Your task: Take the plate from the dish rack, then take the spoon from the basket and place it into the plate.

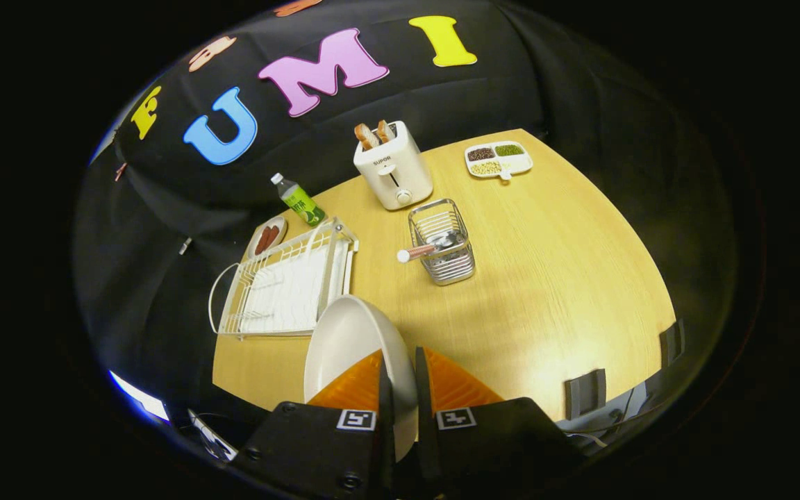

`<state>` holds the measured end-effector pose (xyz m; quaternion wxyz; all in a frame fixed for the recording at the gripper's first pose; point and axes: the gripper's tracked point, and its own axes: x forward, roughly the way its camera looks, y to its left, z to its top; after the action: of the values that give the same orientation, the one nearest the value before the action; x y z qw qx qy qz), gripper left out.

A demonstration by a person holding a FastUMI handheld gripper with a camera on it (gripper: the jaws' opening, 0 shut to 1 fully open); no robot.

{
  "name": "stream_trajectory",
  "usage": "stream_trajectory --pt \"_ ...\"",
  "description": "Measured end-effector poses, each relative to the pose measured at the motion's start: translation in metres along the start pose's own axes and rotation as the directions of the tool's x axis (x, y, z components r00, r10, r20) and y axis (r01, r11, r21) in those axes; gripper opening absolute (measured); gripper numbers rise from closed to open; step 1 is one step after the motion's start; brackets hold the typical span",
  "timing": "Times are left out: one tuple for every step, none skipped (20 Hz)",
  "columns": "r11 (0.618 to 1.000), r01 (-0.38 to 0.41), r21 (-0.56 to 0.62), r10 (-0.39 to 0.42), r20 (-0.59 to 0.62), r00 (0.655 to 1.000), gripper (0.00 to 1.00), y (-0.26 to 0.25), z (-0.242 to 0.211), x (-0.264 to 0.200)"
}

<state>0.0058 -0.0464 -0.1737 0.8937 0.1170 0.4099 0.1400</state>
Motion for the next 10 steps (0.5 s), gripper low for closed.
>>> stream_trajectory --pt "1.000 -0.007 0.006 0.007 -0.023 1.000 0.17 -0.005 -0.002 0.005" --pt "1.000 -0.022 0.010 0.022 -0.033 0.999 0.17 -0.010 -0.001 0.011" --pt "0.999 -0.038 0.007 0.039 -0.044 0.998 0.17 -0.013 -0.001 0.022" --pt "0.999 -0.044 0.001 0.044 -0.063 0.997 0.17 -0.018 -0.002 0.033" --pt "0.999 -0.047 -0.005 0.046 -0.083 0.995 0.17 -0.023 -0.005 0.042" --pt "0.999 -0.053 -0.009 0.052 -0.104 0.993 0.17 -0.027 -0.007 0.053" --pt "0.998 -0.067 -0.007 0.065 -0.124 0.990 0.17 -0.027 -0.010 0.060" --pt "0.996 -0.088 -0.007 0.087 -0.140 0.986 0.17 -0.025 -0.013 0.068" --pt "0.994 -0.108 -0.017 0.105 -0.143 0.984 0.17 -0.024 -0.016 0.076" --pt "0.992 -0.117 -0.044 0.110 -0.143 0.984 0.17 -0.026 -0.018 0.085"
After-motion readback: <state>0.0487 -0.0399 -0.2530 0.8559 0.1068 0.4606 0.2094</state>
